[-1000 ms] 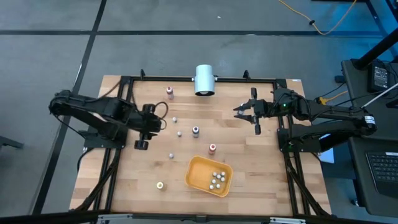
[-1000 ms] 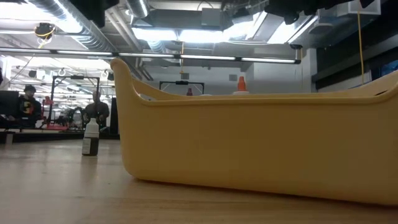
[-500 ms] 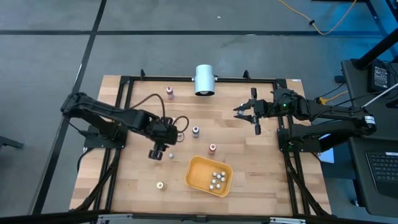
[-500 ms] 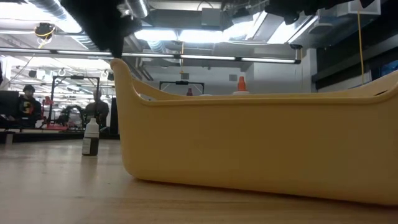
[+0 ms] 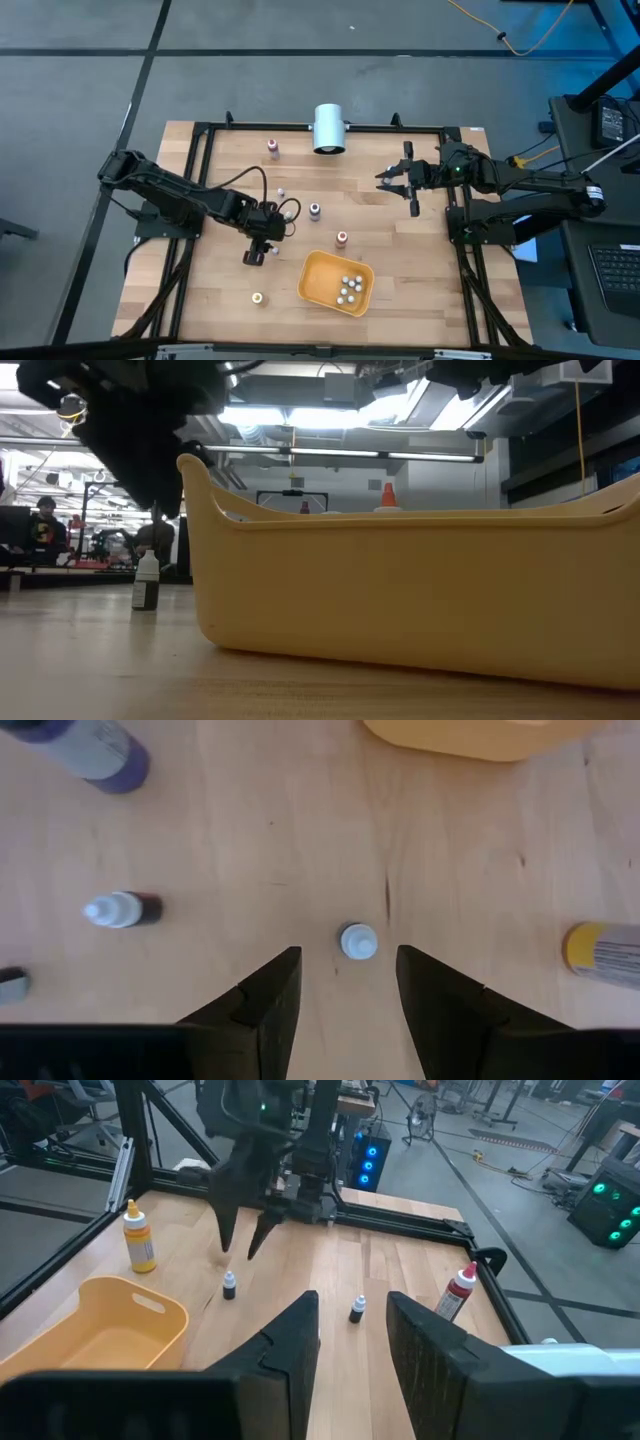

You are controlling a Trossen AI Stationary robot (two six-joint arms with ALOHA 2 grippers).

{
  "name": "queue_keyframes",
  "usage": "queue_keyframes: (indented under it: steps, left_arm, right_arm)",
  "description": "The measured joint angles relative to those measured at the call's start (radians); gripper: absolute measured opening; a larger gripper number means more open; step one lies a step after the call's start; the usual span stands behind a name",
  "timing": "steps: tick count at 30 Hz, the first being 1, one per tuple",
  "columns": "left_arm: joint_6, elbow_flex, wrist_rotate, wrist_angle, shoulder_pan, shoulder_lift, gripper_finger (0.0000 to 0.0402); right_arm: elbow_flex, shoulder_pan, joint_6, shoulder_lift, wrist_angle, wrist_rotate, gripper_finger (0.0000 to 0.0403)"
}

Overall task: Pick & Place food coloring
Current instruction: Put the small black food coloring bottle into the yellow container

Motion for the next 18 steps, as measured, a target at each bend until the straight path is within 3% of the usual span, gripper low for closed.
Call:
queue_keyframes:
  steps: [18]
  left_arm:
    - [-0.011, -0.111, 0.006, 0.146, -0.012, 0.001, 0.0169]
  right_arm:
    - [0.000, 0.000, 0.000, 0.000, -0.001, 0.000, 0.0123]
